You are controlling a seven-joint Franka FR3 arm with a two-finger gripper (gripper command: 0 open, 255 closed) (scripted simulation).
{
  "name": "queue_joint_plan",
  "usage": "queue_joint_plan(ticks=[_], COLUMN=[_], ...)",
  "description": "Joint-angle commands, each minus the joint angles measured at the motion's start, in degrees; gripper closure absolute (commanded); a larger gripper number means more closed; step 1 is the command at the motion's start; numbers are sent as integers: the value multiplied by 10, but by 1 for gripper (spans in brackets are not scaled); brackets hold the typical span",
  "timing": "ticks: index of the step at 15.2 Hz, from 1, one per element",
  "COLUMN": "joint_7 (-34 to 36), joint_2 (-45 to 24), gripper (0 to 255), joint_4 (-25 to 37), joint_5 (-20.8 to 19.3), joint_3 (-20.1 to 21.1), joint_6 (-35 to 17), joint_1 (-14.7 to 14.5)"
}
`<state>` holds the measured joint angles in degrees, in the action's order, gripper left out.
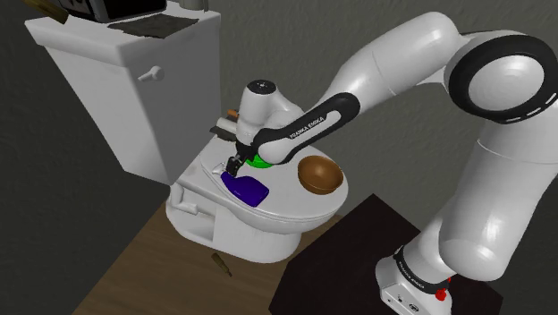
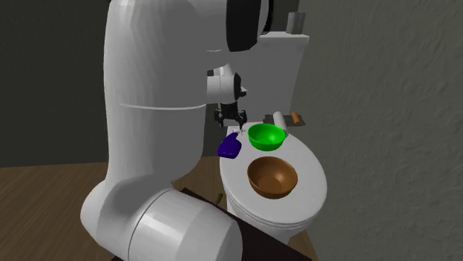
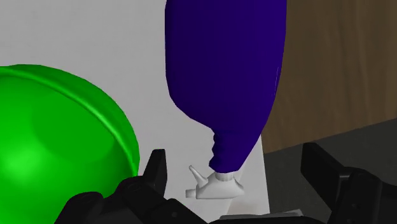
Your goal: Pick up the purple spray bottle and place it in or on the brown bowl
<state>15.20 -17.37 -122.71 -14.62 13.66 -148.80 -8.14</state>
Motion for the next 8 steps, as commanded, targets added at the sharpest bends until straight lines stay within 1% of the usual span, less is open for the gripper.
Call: queue_joint_plan(ticks=[1, 4, 8], joint_7=[18, 37, 44], joint_2=[-46, -109, -137], gripper=[0, 0, 0], joint_4=[34, 87, 98], joint_5=[-25, -51, -61], joint_3=[-9, -24, -33], joint_6=[-8, -16, -33], joint_1=[-15, -39, -45])
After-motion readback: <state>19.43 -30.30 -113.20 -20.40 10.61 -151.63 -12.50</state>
